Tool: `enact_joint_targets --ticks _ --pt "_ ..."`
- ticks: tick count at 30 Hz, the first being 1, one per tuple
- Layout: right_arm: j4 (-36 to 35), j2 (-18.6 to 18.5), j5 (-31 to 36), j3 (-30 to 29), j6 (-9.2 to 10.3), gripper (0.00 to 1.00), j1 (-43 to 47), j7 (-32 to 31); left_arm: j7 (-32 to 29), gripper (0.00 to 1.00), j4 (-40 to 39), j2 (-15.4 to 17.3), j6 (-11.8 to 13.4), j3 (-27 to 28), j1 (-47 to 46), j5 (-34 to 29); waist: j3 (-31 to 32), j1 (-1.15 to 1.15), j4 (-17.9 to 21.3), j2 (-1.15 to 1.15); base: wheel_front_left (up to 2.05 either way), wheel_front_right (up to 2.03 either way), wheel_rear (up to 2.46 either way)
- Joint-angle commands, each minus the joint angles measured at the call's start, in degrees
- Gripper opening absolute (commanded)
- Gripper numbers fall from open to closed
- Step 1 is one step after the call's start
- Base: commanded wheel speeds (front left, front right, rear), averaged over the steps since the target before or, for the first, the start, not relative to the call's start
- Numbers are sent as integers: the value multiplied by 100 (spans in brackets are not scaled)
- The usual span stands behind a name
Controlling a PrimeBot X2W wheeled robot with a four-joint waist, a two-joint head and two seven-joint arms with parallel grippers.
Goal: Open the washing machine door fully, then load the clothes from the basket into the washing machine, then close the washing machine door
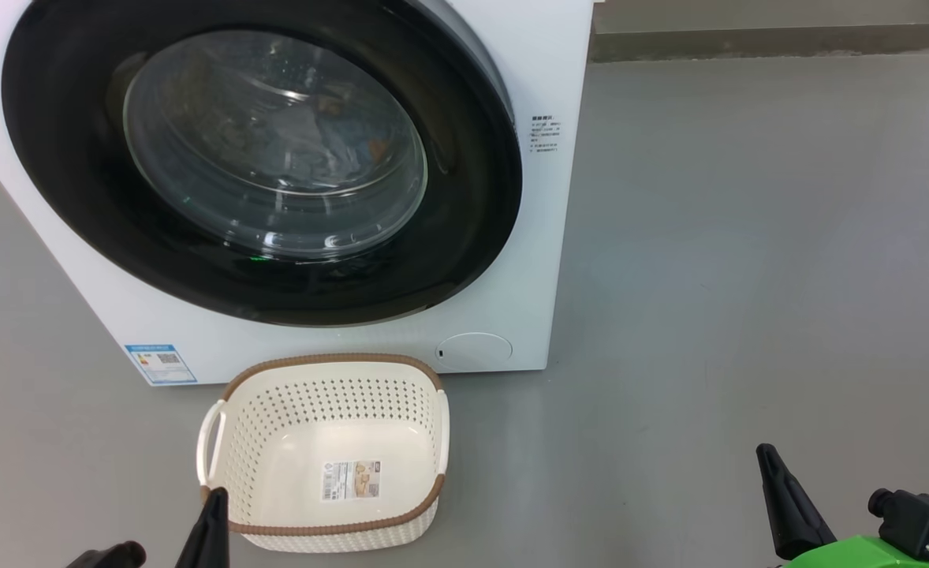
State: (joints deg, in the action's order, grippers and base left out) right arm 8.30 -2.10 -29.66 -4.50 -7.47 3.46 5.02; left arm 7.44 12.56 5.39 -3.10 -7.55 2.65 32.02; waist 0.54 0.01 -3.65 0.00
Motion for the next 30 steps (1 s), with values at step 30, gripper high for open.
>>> enact_joint_targets --ticks 30 --pt "107 -50 -2141 -63 -1 0 -497 -397 -468 0 -25 -46 -167 536 -481 2029 -24 -1 120 0 0 0 0"
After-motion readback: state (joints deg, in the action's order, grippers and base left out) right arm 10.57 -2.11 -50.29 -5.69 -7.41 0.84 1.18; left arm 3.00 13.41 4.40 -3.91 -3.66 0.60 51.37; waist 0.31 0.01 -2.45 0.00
